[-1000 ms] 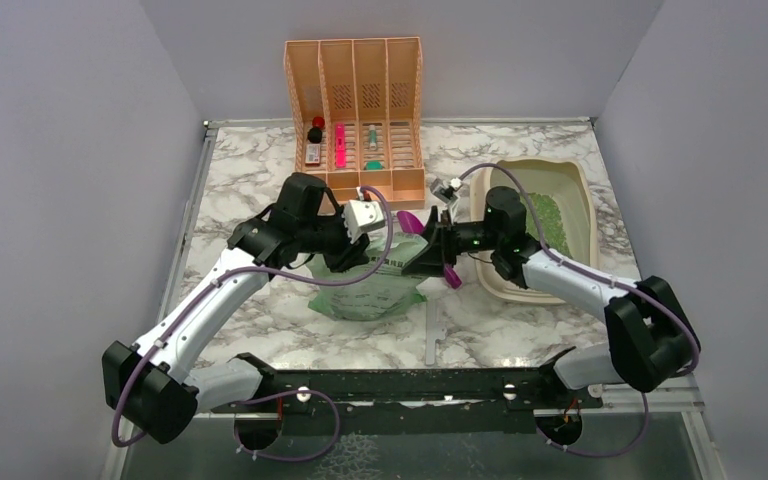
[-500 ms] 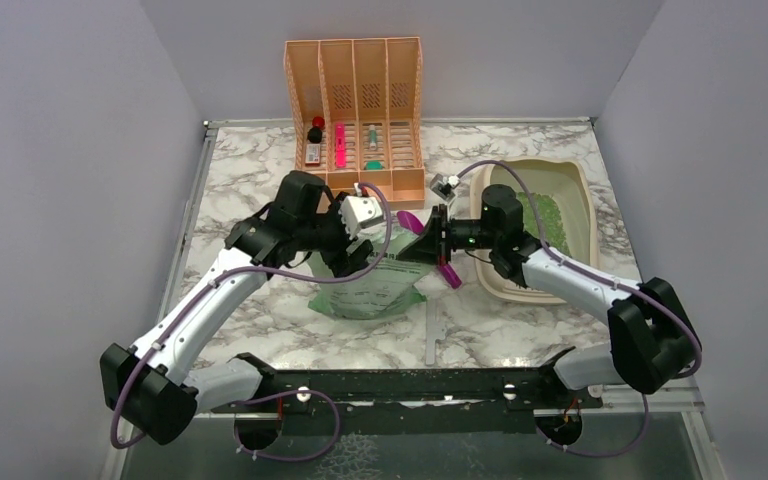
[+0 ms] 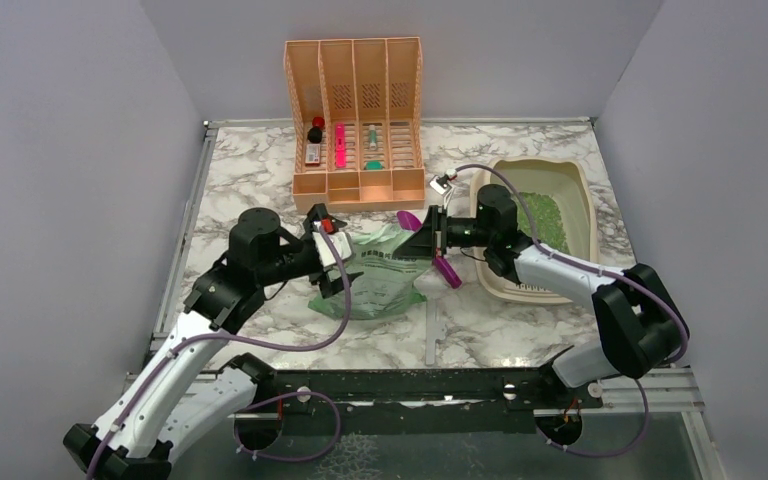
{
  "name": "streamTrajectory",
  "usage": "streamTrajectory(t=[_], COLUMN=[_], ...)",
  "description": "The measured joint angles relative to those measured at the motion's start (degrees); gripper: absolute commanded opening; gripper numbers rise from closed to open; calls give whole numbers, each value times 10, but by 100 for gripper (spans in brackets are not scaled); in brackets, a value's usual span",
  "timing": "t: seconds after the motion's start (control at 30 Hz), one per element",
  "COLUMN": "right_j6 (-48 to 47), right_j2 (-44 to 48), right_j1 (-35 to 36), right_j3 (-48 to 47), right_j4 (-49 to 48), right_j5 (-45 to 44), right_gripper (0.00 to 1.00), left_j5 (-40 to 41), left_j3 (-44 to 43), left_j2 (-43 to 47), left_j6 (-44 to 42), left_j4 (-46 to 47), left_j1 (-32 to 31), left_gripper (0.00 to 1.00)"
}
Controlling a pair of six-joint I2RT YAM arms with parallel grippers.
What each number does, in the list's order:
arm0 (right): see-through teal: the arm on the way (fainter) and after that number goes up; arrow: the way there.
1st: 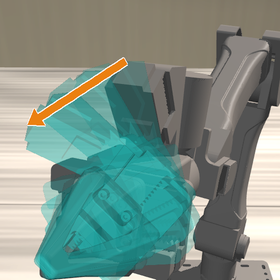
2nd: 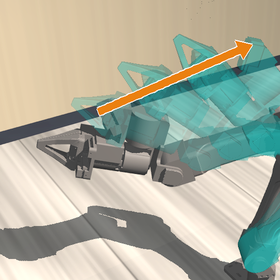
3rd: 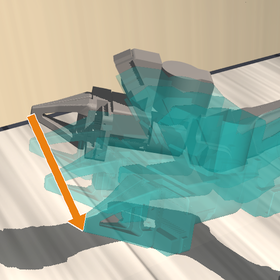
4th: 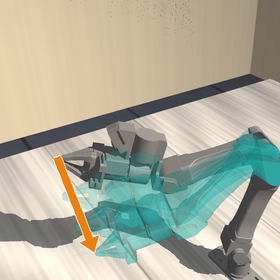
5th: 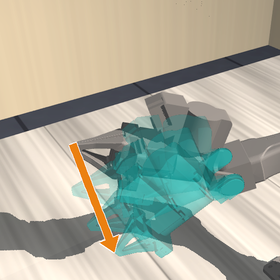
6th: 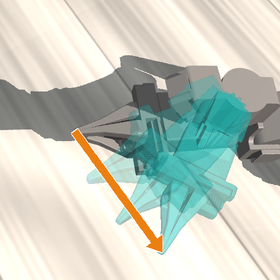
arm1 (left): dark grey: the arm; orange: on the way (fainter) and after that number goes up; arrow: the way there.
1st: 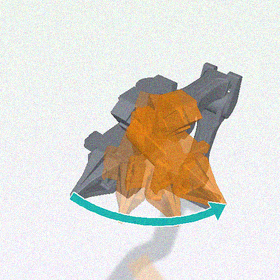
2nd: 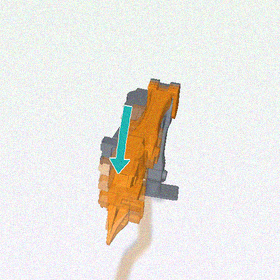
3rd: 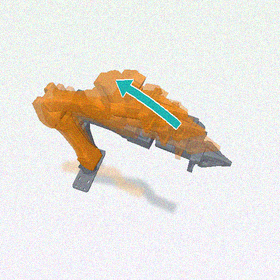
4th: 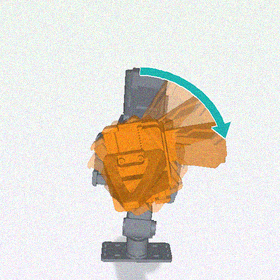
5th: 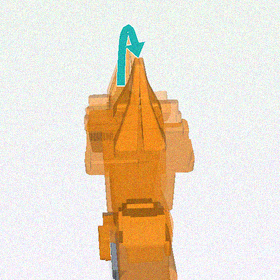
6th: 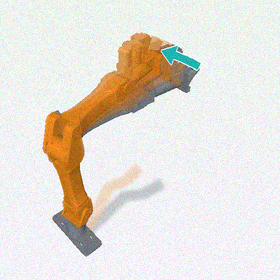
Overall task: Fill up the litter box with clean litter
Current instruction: Close the cat litter bag at the center of the board.
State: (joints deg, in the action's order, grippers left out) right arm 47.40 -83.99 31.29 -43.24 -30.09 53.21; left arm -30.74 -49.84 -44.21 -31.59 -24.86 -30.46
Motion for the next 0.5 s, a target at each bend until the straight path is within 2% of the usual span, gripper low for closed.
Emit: streamTrajectory(t=[0.27, 0.5], right_j6=[17, 24], right_j2=[-2, 1], right_j1=[-1, -2], right_j3=[0, 13], right_j4=[-2, -24], right_j5=[0, 25], right_gripper=[1, 1], left_j5=[-59, -86], left_j3=[16, 8], left_j2=[-7, -60], left_j6=[-42, -96], left_j4=[-14, -31], left_j1=[0, -1], left_gripper=[98, 98])
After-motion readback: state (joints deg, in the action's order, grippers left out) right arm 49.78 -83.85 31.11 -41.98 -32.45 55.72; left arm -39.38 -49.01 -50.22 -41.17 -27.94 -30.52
